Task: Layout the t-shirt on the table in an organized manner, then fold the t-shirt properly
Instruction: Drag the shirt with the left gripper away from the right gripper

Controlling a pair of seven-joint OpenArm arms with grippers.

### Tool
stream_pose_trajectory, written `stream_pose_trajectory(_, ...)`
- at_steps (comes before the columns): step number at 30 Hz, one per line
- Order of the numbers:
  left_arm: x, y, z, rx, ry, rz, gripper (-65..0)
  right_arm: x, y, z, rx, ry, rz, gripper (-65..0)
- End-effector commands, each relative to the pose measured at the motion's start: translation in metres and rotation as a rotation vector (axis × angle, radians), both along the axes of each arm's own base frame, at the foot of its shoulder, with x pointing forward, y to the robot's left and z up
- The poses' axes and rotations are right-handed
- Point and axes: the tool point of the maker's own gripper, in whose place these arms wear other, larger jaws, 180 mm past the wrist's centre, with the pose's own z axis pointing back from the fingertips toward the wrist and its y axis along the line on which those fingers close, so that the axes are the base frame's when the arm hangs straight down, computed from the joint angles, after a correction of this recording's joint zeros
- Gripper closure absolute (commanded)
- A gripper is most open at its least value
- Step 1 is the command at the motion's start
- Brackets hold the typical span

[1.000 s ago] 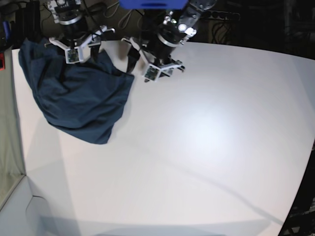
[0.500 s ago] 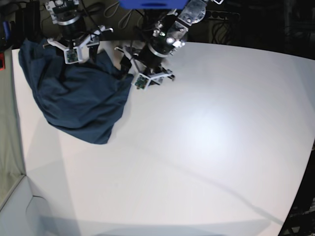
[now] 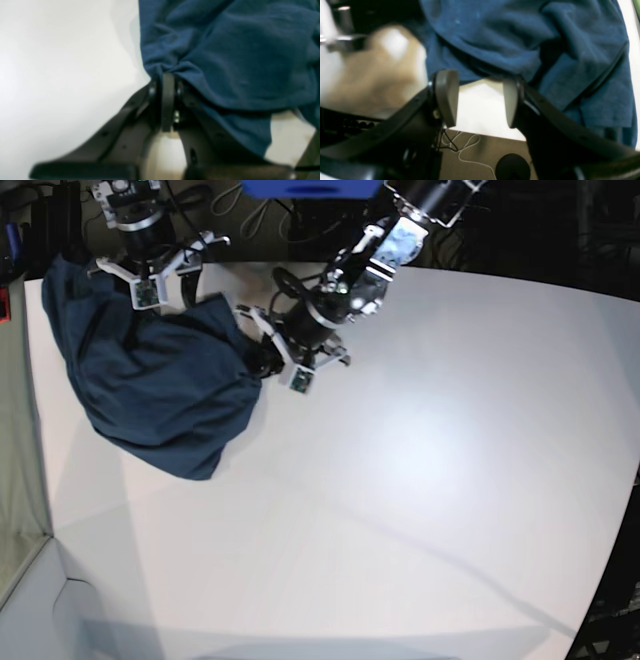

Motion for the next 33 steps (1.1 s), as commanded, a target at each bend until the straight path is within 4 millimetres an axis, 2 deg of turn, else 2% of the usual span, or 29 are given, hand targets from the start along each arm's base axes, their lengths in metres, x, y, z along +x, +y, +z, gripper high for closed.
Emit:
stream_pose_trajectory(1, 0.003, 0.038, -0.013, 0.096, 0.048, 0.055, -0.5, 0.004, 0.000, 0.009, -0.004, -0.037, 0.013, -29.5)
stream_pose_trajectory(5, 0.042, 0.096, 0.033, 0.070, -0.065, 0.172, -0.5, 0.005, -0.003, 0.010, -0.015, -0.038, 0.023, -29.5)
stream_pose_trajectory(9, 0.073, 0.155, 0.067, 0.071, -0.153, 0.301, -0.5, 0.006, -0.003, 0.010, -0.015, -0.041, 0.023, -29.5)
stream_pose_trajectory(13, 0.091, 0.193, 0.094, 0.080, -0.226, 0.389, -0.5, 0.006, -0.003, 0.010, -0.014, -0.041, 0.022, -29.5)
stream_pose_trajectory(17, 0.099, 0.221, 0.109, 0.089, -0.267, 0.461, -0.5, 0.007, -0.002, 0.011, -0.013, -0.045, 0.023, -29.5)
stream_pose_trajectory(24, 0.105, 0.270, 0.119, 0.110, -0.292, 0.584, -0.5, 0.013, -0.002, 0.013, -0.012, -0.060, 0.024, -29.5)
stream_pose_trajectory(33, 0.105, 0.278, 0.122, 0.112, -0.297, 0.604, -0.5, 0.031, -0.006, 0.007, -0.030, -0.024, 0.012, -29.5)
